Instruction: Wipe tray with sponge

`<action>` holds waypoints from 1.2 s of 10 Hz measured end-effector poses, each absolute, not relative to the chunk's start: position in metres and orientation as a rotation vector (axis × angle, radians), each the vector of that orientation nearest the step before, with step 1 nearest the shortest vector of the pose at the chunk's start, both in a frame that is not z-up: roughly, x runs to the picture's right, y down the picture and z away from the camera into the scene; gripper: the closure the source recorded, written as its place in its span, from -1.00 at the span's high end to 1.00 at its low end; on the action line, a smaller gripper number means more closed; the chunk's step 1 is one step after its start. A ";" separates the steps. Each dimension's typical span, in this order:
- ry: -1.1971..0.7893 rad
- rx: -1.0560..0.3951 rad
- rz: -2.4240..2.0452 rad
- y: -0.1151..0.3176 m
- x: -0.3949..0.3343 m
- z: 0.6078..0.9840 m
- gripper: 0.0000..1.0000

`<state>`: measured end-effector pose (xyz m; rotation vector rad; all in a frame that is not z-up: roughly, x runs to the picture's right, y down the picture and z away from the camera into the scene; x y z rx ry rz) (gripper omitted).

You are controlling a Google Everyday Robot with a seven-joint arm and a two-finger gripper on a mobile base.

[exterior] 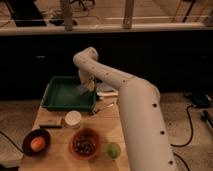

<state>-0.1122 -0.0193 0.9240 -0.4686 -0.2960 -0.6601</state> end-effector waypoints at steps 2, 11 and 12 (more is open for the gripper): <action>-0.325 -0.471 -0.689 -0.011 -0.121 0.922 -0.91; -0.406 -0.548 -0.758 0.037 -0.139 0.935 -0.91; -0.409 -0.555 -0.755 0.041 -0.139 0.938 -0.91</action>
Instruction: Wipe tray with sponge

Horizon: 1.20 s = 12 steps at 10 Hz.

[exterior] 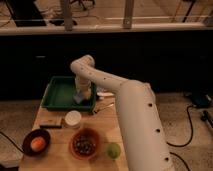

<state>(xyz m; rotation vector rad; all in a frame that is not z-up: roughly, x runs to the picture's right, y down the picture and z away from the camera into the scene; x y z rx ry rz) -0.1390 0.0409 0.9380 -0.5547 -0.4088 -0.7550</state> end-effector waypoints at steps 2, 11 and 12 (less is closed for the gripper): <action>-0.405 -0.568 -0.753 0.047 -0.137 0.943 -0.91; -0.429 -0.517 -0.800 0.023 -0.170 0.970 -0.91; -0.448 -0.518 -0.818 0.026 -0.176 0.967 -0.91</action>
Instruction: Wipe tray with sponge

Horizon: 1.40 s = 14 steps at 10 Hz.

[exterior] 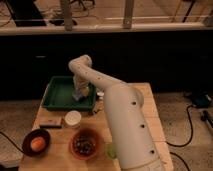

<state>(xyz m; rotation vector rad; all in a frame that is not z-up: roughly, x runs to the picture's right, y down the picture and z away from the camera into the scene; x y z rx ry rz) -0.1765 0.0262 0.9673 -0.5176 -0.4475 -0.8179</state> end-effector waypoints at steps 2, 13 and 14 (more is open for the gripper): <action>-0.478 -0.521 -0.855 0.040 -0.183 0.956 -0.91; -0.410 -0.507 -0.848 0.020 -0.158 0.963 -0.91; -0.431 -0.505 -0.863 0.020 -0.169 0.963 -0.91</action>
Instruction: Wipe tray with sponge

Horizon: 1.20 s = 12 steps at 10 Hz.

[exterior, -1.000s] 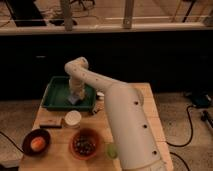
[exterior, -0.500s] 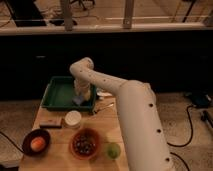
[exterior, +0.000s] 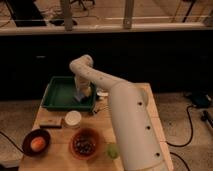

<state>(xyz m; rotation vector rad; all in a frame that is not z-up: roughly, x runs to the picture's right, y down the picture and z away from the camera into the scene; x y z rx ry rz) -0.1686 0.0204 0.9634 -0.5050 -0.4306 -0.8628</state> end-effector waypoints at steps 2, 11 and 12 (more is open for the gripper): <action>-0.468 -0.509 -0.899 0.024 -0.181 0.960 -0.91; -0.420 -0.547 -0.893 0.039 -0.133 0.940 -0.91; -0.408 -0.536 -0.884 0.027 -0.135 0.950 -0.91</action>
